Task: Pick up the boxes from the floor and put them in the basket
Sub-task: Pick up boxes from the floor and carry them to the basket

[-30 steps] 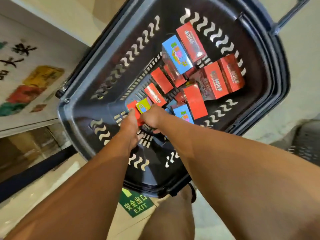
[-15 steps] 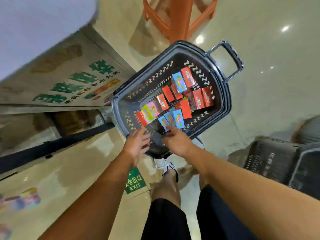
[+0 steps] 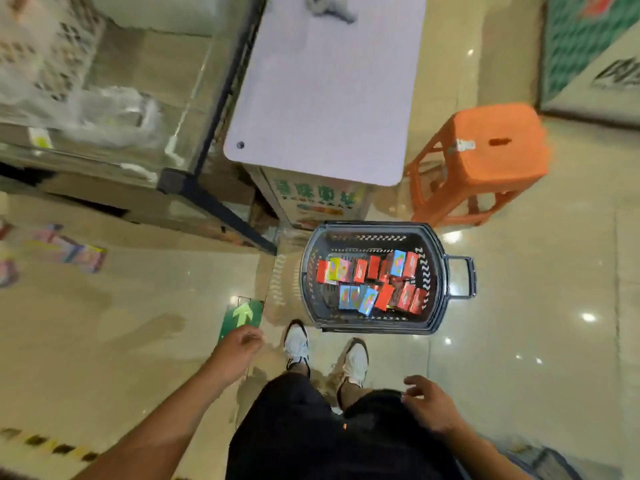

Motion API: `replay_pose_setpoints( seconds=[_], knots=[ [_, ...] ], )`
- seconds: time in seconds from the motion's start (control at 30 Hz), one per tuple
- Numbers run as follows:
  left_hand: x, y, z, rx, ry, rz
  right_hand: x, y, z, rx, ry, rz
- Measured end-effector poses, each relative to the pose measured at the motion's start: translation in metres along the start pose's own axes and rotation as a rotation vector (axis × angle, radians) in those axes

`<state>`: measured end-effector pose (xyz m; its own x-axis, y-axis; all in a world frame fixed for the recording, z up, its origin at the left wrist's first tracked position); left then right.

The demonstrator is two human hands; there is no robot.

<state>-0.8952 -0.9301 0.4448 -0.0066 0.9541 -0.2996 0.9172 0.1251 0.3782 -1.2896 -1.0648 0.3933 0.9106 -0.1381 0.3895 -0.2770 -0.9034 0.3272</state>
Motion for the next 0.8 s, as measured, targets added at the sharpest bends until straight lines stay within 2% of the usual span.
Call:
replay_pose_setpoints(
  seconds=[0.17, 0.37, 0.53, 0.8],
  knots=[
    [0.045, 0.019, -0.049, -0.089, -0.031, -0.055, 0.011, 0.043, -0.012, -0.059, 0.112, -0.109],
    [0.087, 0.015, -0.083, -0.166, -0.039, -0.165, 0.079, 0.101, -0.032, -0.215, 0.221, -0.084],
    [0.144, 0.004, -0.092, -0.223, 0.030, -0.272, 0.117, 0.113, -0.027, -0.147, 0.281, -0.202],
    [0.291, -0.024, -0.096, -0.183, 0.267, -0.395, 0.240, 0.085, -0.024, -0.079, 0.401, -0.331]
  ],
)
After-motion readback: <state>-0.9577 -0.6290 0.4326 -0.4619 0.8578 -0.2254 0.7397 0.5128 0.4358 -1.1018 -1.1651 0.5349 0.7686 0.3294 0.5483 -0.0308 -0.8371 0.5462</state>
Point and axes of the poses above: each hand's wrist, its own z-axis towards the middle knuckle, its own y-axis out of the back of the hand, x = y × z, the point moved 10 cm from there along z, towards the middle knuckle, and after that the axes turned 7 degrees about y, right-handed, at the moved point
